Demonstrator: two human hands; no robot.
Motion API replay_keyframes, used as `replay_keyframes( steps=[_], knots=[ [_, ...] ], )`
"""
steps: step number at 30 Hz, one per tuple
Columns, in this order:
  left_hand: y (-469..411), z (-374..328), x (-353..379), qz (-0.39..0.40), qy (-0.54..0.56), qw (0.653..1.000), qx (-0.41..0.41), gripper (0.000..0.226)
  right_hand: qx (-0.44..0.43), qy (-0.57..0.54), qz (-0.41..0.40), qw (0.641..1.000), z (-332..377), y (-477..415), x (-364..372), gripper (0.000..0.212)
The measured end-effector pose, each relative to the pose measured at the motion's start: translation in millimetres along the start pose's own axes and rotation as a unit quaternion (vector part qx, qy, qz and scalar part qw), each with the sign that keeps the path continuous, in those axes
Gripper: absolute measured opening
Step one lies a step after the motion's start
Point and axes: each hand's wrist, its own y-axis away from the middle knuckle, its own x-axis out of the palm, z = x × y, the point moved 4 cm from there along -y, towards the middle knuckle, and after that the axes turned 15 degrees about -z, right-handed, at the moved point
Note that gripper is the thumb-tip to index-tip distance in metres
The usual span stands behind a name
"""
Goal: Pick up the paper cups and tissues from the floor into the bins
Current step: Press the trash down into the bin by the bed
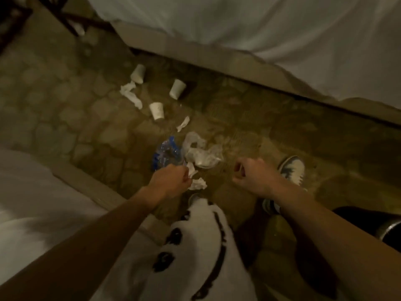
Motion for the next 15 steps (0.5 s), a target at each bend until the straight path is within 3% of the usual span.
replay_keyframes(
  steps=[6,9,15],
  knots=[
    [-31.7,56.3,89.9,0.075,0.078,0.992,-0.063,0.015,0.052,-0.025,0.083,0.995,-8.4,-60.7,103.9,0.028],
    [-44.2,85.6,124.5,0.076,0.113,0.985,-0.105,0.013,0.090,-0.059,0.123,0.987,-0.4,-78.5,154.1,0.029],
    [-81.1,118.4,179.2,0.051,0.152,0.971,-0.176,0.038,0.148,-0.099,0.150,0.973,-9.7,-124.6,228.4,0.037]
  ],
)
